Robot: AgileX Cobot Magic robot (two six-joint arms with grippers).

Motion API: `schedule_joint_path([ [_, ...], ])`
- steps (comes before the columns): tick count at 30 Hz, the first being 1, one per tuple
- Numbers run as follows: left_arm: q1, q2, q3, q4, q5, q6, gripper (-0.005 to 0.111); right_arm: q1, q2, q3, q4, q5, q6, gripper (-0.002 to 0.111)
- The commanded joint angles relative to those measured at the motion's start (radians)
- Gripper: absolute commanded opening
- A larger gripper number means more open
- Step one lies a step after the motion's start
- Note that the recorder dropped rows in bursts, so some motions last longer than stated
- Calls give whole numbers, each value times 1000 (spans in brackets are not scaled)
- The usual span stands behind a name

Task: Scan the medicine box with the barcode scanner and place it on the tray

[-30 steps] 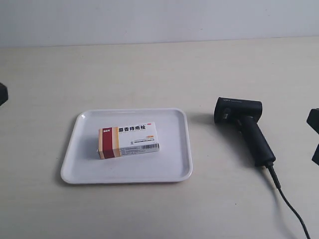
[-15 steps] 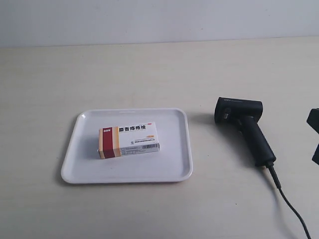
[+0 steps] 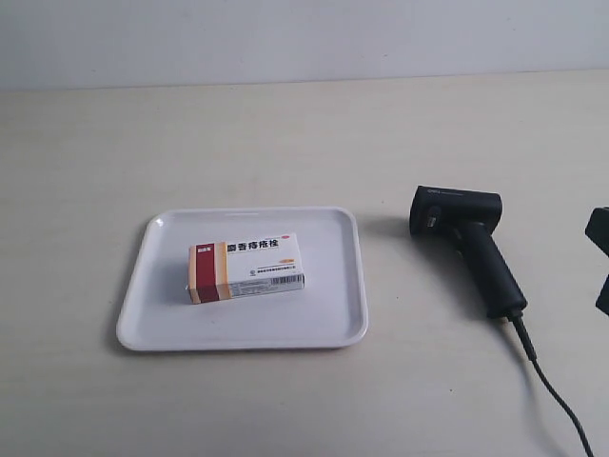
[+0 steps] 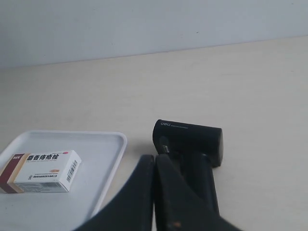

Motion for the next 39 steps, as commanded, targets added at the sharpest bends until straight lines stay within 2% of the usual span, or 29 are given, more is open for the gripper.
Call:
schedule_joint_path([
  [1, 63, -79, 28, -8, 6, -32, 3, 2, -6, 5, -4, -5, 1, 0],
  [14, 59, -91, 31, -8, -79, 3, 3, 2, -6, 5, -4, -3, -1, 0],
  [17, 59, -111, 31, 28, -65, -56, 3, 2, -6, 5, -4, -5, -1, 0],
  [20, 57, -112, 31, 348, -27, -342, 3, 2, -6, 5, -4, -3, -1, 0],
  [27, 55, -112, 31, 1286, 9, -1353, 3, 2, -6, 5, -4, -4, -1, 0],
  [29, 55, -112, 31, 1482, 33, -1586, 3, 2, -6, 5, -4, -4, -1, 0],
  [31, 55, -112, 31, 1553, 41, -1695, 3, 2, -6, 5, -4, -4, -1, 0],
  [37, 55, -112, 31, 1561, 41, -1700, 3, 2, -6, 5, -4, -4, -1, 0],
  [39, 55, -112, 31, 1664, 62, -1797, 3, 2, -6, 5, -4, -4, -1, 0],
])
